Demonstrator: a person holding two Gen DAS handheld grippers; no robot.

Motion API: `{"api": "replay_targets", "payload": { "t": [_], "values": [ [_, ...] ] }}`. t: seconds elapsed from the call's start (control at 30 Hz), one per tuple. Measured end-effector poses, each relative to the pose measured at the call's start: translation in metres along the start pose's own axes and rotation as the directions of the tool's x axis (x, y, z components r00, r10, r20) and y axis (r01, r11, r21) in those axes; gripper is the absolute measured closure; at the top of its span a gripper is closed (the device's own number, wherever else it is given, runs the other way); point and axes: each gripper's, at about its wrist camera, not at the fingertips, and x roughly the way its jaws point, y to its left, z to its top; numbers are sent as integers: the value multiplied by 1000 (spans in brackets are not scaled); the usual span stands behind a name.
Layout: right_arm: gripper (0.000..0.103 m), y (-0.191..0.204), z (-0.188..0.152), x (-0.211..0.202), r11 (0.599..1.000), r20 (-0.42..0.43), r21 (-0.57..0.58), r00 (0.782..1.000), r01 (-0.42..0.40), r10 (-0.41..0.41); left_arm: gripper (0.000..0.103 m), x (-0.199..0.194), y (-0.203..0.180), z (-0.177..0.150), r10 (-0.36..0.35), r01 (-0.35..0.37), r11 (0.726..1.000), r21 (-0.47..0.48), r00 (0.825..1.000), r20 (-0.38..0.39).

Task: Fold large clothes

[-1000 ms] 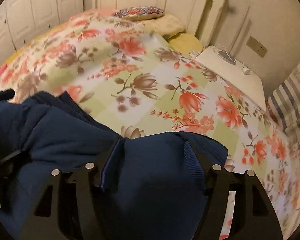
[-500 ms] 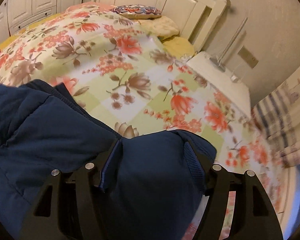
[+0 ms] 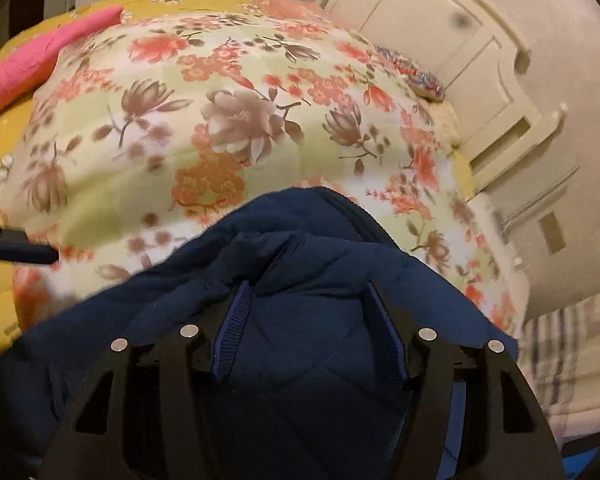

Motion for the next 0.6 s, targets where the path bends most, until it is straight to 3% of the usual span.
{"api": "replay_targets", "payload": {
  "t": [0.1,0.13,0.17,0.23,0.33,0.47,0.6],
  "values": [
    [41,-19,-7,-16,993,53,83,995,-84,80,2,-6,11,3,-88,86,992,-95,996,-16],
    [37,-31,-14,-29,982,92,135,989,-128,116,2,-7,15,5,-103,101,989,-109,995,-16],
    [27,-41,-21,-45,969,142,185,980,-166,141,2,-9,16,6,-118,115,985,-125,993,-15],
    [10,-65,-46,-83,926,273,289,948,-243,163,2,-12,21,12,-154,151,975,-166,988,-9],
    [8,-97,-101,-125,849,395,407,903,-338,170,2,-10,30,22,-159,156,967,-201,987,-2],
    [6,-116,-169,-132,759,391,522,900,-389,193,2,13,43,37,-185,162,954,-251,980,-68],
    [5,-108,-228,-103,607,364,630,874,-485,320,2,40,47,33,-236,183,939,-293,959,-157]
  ]
}}
